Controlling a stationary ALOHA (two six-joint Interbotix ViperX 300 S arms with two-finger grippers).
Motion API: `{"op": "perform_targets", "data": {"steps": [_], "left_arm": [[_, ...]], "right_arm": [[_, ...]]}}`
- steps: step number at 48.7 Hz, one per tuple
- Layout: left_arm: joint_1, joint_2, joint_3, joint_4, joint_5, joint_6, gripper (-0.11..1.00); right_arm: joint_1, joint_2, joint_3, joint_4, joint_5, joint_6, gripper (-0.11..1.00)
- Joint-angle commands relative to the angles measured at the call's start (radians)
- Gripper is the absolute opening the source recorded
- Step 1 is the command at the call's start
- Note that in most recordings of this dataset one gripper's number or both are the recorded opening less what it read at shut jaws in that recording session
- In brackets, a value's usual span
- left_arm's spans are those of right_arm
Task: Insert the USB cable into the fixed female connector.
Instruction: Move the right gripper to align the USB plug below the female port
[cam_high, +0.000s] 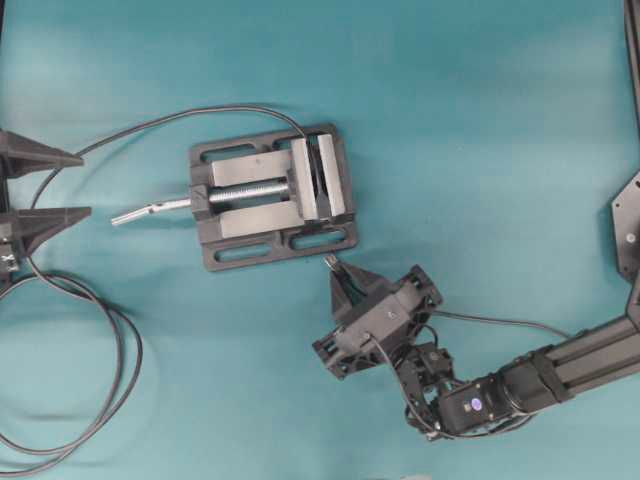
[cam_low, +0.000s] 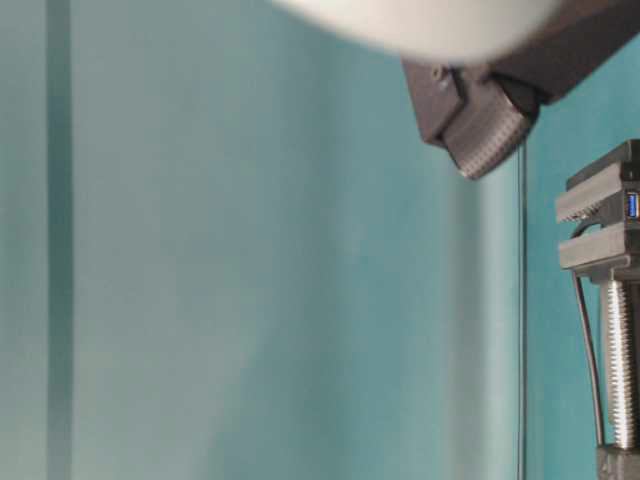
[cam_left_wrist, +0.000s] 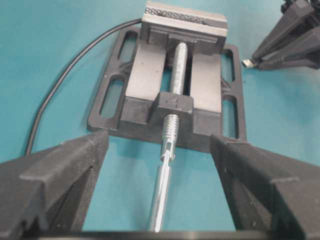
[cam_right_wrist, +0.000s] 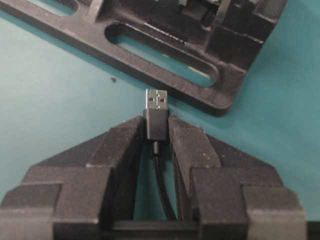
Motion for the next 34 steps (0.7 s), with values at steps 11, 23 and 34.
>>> {"op": "perform_targets", "data": {"steps": [11,23,34], "left_arm": [[0.003,0.012,-0.012,0.003,-0.009,-0.009,0.96],[0.003,0.012,-0.012,0.003,-0.009,-0.009,0.96],[0.003,0.012,-0.012,0.003,-0.009,-0.009,0.96]], "right_arm": [[0.003,-0.012,-0.074,0.071,-0.069,0.005,0.21],[0.002,-0.014,-0.103,0.094,-0.127,0.005,0.21],[-0.017,-0.014,-0.117,0.121,-0.155,0.005,0.21]]}}
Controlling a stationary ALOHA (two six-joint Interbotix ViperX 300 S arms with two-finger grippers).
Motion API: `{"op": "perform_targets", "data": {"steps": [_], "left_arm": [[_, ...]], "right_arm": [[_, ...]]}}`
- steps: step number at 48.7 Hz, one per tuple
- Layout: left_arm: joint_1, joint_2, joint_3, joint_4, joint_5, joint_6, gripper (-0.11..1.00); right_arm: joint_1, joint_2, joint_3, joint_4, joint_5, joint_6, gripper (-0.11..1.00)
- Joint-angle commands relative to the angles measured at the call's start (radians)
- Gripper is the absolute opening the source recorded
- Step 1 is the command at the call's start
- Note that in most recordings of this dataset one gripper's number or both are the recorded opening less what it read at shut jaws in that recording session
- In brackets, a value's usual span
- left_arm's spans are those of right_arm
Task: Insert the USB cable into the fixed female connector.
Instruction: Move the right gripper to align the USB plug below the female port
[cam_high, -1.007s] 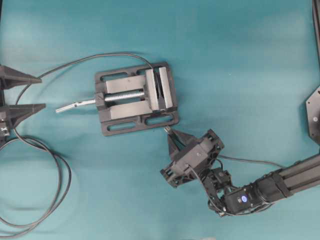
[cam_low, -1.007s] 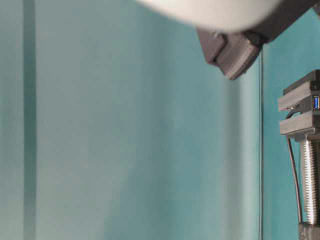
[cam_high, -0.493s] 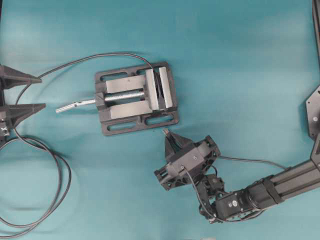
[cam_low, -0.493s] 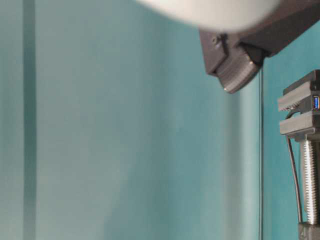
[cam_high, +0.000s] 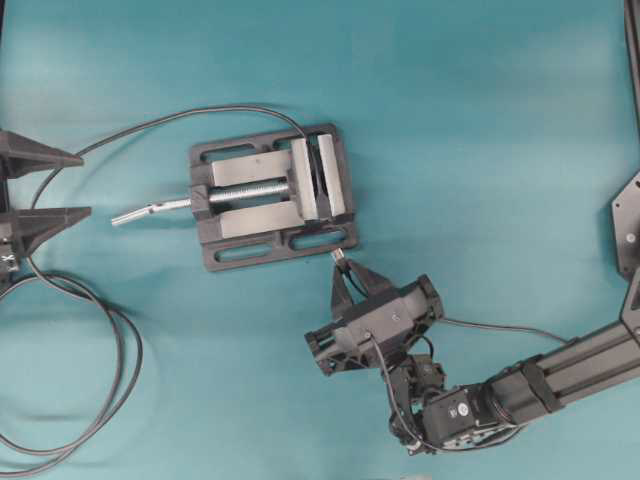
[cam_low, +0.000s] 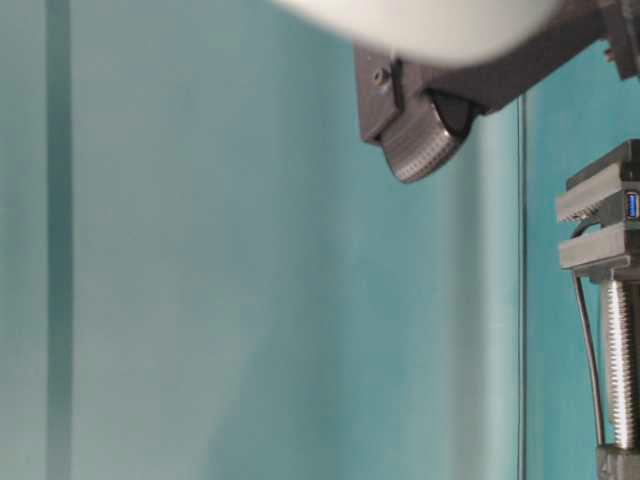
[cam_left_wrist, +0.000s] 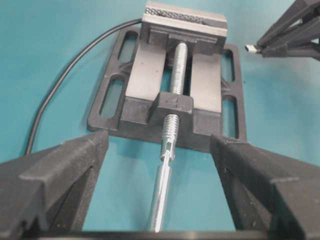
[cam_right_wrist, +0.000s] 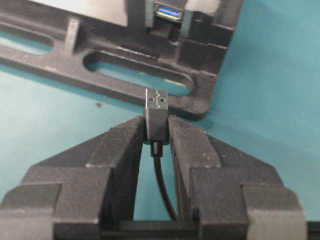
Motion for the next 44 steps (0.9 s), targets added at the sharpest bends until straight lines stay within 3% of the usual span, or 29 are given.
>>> {"op": "perform_targets", "data": {"steps": [1,44], "left_arm": [[0.002,0.012,-0.011,0.003,-0.009,-0.009,0.96],[0.002,0.012,-0.011,0.003,-0.009,-0.009,0.96]], "right_arm": [[-0.017,-0.02,-0.025,0.008,-0.015,0.002,0.21],[-0.071,-0.018,-0.086,0.021,-0.044,0.002,0.21]]}}
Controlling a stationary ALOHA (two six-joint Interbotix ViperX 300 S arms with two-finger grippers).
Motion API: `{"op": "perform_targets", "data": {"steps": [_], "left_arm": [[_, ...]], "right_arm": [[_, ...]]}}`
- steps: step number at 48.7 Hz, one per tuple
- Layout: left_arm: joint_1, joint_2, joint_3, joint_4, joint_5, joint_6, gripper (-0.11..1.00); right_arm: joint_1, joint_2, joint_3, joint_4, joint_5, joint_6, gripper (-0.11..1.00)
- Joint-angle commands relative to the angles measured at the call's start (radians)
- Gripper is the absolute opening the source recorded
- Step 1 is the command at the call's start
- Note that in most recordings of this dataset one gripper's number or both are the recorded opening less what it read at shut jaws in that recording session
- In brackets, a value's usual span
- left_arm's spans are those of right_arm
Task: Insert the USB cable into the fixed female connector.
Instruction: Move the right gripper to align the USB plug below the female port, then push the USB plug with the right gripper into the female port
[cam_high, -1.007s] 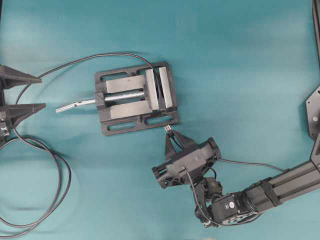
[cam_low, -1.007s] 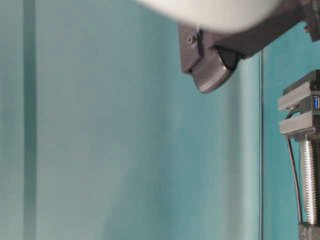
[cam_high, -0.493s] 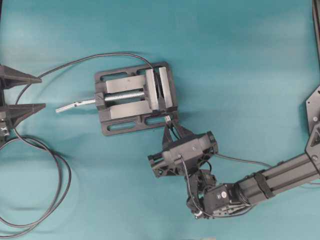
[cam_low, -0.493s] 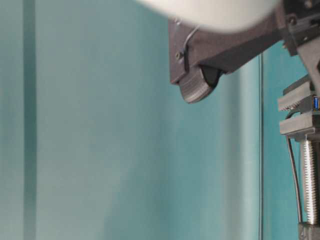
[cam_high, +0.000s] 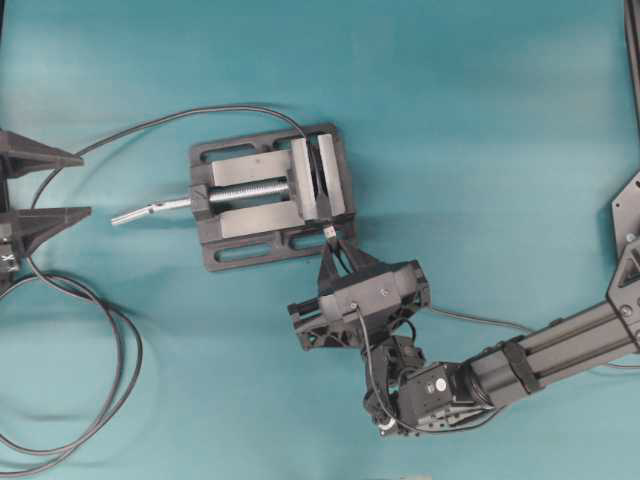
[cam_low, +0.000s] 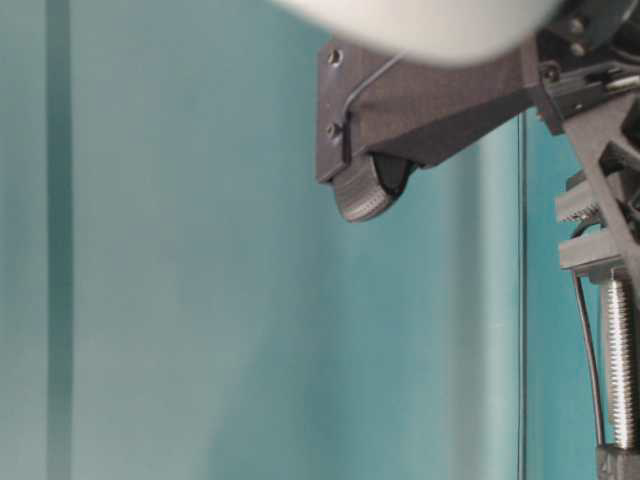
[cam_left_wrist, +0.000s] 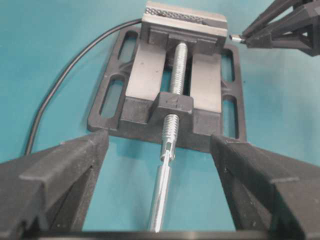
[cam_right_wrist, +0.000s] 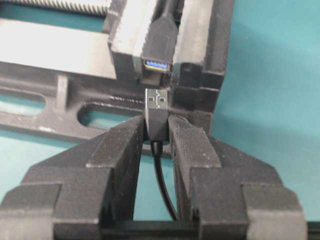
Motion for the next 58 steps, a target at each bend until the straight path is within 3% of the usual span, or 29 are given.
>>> {"op": "perform_targets", "data": {"steps": [1,58], "left_arm": [[0.002,0.012,-0.012,0.002,-0.008,-0.009,0.96],[0.002,0.012,-0.012,0.002,-0.009,-0.009,0.96]], "right_arm": [[-0.005,-0.018,-0.021,0.0,-0.011,0.002,0.21],[-0.026,-0.017,-0.044,-0.008,-0.044,-0.006,0.21]]}}
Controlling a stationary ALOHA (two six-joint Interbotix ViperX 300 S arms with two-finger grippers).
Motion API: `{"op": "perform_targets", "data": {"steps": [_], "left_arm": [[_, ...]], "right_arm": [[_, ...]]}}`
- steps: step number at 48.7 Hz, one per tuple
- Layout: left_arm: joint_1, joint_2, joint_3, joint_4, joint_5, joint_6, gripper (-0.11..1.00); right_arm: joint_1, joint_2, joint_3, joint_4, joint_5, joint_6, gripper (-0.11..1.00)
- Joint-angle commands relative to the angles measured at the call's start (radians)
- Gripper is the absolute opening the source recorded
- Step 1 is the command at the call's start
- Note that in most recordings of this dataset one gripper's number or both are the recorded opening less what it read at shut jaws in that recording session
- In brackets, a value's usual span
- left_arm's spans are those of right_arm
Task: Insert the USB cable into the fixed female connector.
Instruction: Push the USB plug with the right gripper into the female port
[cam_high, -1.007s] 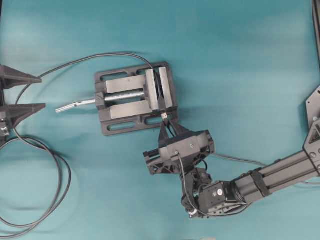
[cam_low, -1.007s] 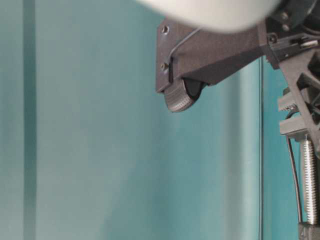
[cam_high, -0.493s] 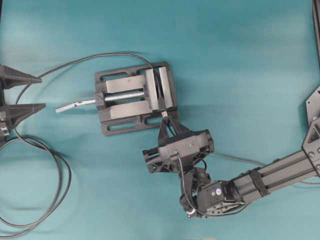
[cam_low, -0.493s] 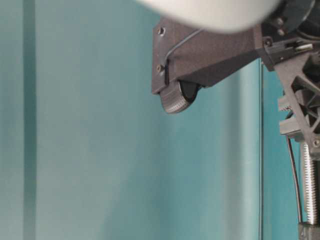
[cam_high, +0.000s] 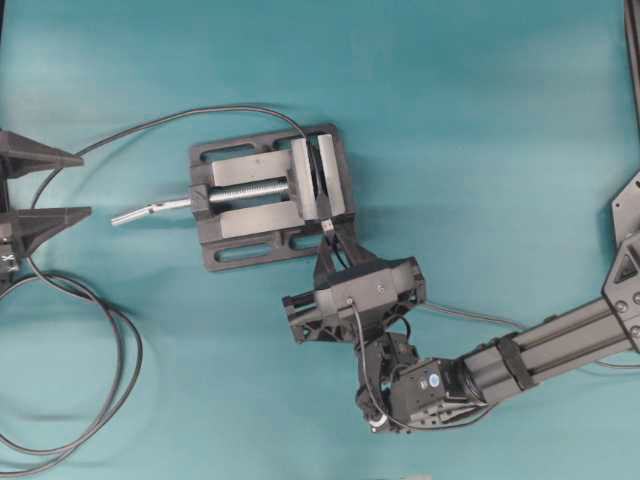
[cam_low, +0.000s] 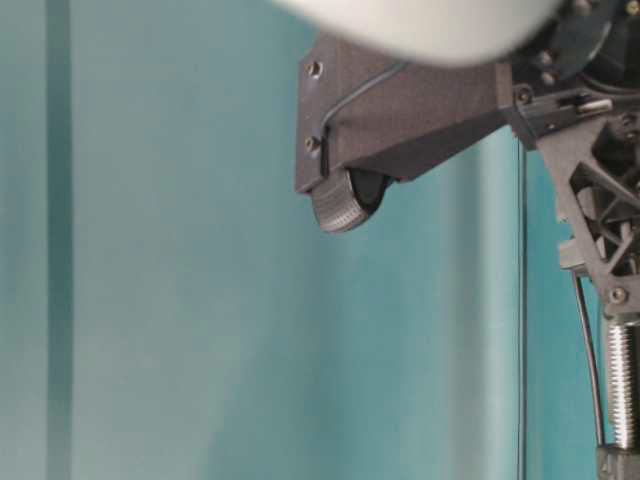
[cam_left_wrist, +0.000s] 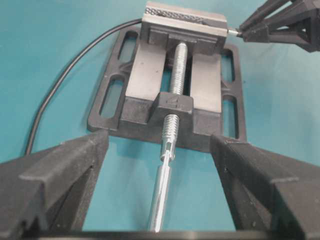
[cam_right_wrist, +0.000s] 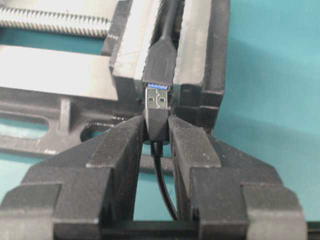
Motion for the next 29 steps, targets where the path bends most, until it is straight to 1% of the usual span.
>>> {"op": "perform_targets", "data": {"steps": [1,29], "left_arm": [[0.002,0.012,-0.012,0.003,-0.008,-0.009,0.96],[0.002,0.012,-0.012,0.005,-0.008,-0.009,0.96]], "right_arm": [[-0.008,-0.018,-0.014,-0.008,-0.009,0.0,0.21],[-0.032,-0.018,-0.026,-0.008,-0.009,-0.002,0.21]]}}
